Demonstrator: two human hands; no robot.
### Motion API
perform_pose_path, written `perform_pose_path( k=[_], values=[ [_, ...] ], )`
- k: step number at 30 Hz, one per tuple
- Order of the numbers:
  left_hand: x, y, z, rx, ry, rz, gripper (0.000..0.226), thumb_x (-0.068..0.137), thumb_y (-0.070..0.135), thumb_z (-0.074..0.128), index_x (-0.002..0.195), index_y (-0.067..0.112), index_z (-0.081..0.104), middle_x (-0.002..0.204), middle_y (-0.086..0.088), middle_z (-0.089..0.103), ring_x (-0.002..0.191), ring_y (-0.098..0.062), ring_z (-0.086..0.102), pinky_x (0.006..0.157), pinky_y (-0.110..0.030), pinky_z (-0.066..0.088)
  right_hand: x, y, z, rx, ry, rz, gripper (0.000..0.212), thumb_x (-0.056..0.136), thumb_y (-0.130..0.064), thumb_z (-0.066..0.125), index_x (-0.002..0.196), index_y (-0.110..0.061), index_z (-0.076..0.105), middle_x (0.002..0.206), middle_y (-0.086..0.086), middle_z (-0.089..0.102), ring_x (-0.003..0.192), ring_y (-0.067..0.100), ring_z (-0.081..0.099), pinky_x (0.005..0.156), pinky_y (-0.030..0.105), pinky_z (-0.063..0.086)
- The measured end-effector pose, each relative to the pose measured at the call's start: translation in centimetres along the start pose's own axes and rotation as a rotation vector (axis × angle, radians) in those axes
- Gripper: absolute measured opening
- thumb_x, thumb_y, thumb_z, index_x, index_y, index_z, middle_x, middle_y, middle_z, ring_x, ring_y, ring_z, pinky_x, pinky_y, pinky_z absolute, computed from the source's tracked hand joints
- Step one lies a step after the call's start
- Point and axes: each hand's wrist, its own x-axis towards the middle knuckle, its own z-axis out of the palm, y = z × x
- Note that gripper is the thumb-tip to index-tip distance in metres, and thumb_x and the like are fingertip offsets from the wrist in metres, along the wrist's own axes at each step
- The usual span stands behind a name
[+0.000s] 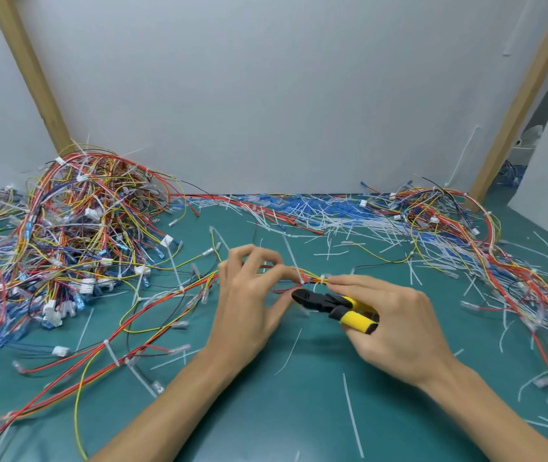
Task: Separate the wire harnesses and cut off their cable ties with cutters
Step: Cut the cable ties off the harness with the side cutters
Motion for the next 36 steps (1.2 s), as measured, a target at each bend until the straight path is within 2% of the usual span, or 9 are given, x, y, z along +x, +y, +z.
perform_pose_path(
  k=[3,6,9,15,19,26,30,33,36],
  values=[
    [0.4,-0.1,-0.3,0.146,0.001,0.212,0.007,0.089,0.022,0.068,0.094,0.02,0.072,0.121,-0.001,0.063,0.128,-0.027,0.049,0.103,-0.037,0.035,0.2,1.0,0.2,0.015,0.018,0.019,0.042,0.065,-0.027,0.069,0.104,-0.039,0.078,0.112,-0.033,0.068,0.102,-0.002,0.068,0.083,0.03,0.059],
    [0.6,0.1,-0.1,0.083,-0.039,0.299,0.014,0.099,0.018,0.058,0.098,0.01,0.069,0.111,0.0,0.067,0.118,-0.025,0.06,0.102,-0.037,0.044,0.4,1.9,0.1,0.021,0.025,0.018,0.04,0.063,-0.028,0.068,0.1,-0.039,0.078,0.109,-0.031,0.07,0.102,-0.002,0.068,0.083,0.031,0.059],
    [0.3,-0.1,-0.1,-0.019,-0.086,0.175,0.009,0.1,0.018,0.059,0.102,0.012,0.066,0.101,0.004,0.065,0.094,-0.021,0.063,0.086,-0.034,0.049,0.4,2.3,0.2,0.034,0.02,-0.013,0.039,0.063,-0.026,0.069,0.1,-0.036,0.079,0.108,-0.029,0.071,0.101,-0.003,0.068,0.083,0.03,0.059],
    [0.1,-0.7,0.2,-0.307,-0.076,-0.064,0.006,0.097,0.017,0.064,0.103,0.017,0.066,0.094,0.015,0.069,0.089,-0.001,0.066,0.08,-0.02,0.052,0.3,2.0,0.6,0.012,-0.002,-0.063,0.045,0.062,-0.028,0.06,0.103,-0.033,0.08,0.11,-0.026,0.072,0.098,0.002,0.07,0.078,0.033,0.061],
    [0.2,-0.6,0.3,-0.32,-0.065,-0.095,0.006,0.096,0.017,0.066,0.097,0.017,0.072,0.089,0.016,0.069,0.083,-0.001,0.065,0.075,-0.013,0.047,0.3,1.9,0.6,0.018,-0.004,-0.075,0.048,0.064,-0.037,0.05,0.102,-0.033,0.079,0.11,-0.026,0.072,0.099,0.003,0.071,0.076,0.036,0.062],
    [0.3,-1.0,0.3,-0.323,-0.087,-0.118,0.004,0.092,0.023,0.071,0.089,0.021,0.074,0.081,0.017,0.07,0.076,-0.001,0.066,0.069,-0.018,0.051,0.3,2.2,0.3,-0.04,-0.04,-0.086,0.045,0.063,-0.032,0.061,0.105,-0.034,0.078,0.115,-0.026,0.07,0.098,0.003,0.069,0.076,0.036,0.061],
    [0.3,-0.8,0.2,-0.242,-0.099,0.011,0.008,0.092,0.025,0.071,0.09,0.017,0.074,0.082,0.012,0.067,0.074,-0.002,0.064,0.069,-0.026,0.052,0.8,2.7,-0.5,0.009,0.052,-0.04,0.041,0.065,-0.027,0.066,0.105,-0.033,0.073,0.124,-0.022,0.06,0.085,0.003,0.066,0.073,0.036,0.057],
    [0.4,-0.3,0.2,-0.122,-0.064,0.176,0.012,0.094,0.022,0.069,0.092,0.012,0.074,0.081,0.003,0.065,0.071,-0.018,0.061,0.064,-0.036,0.052,1.1,3.0,-1.1,-0.081,0.213,-0.027,0.048,0.064,-0.012,0.078,0.108,-0.029,0.069,0.118,-0.013,0.054,0.082,0.01,0.059,0.065,0.035,0.054],
    [0.6,0.1,0.3,0.015,-0.035,0.353,0.013,0.094,0.02,0.067,0.09,0.009,0.075,0.082,-0.001,0.067,0.068,-0.025,0.059,0.06,-0.038,0.05,1.4,3.1,-1.5,-0.042,0.329,-0.021,0.046,0.07,-0.011,0.073,0.113,-0.026,0.063,0.11,-0.008,0.053,0.084,0.006,0.054,0.069,0.028,0.05]
  ],
)
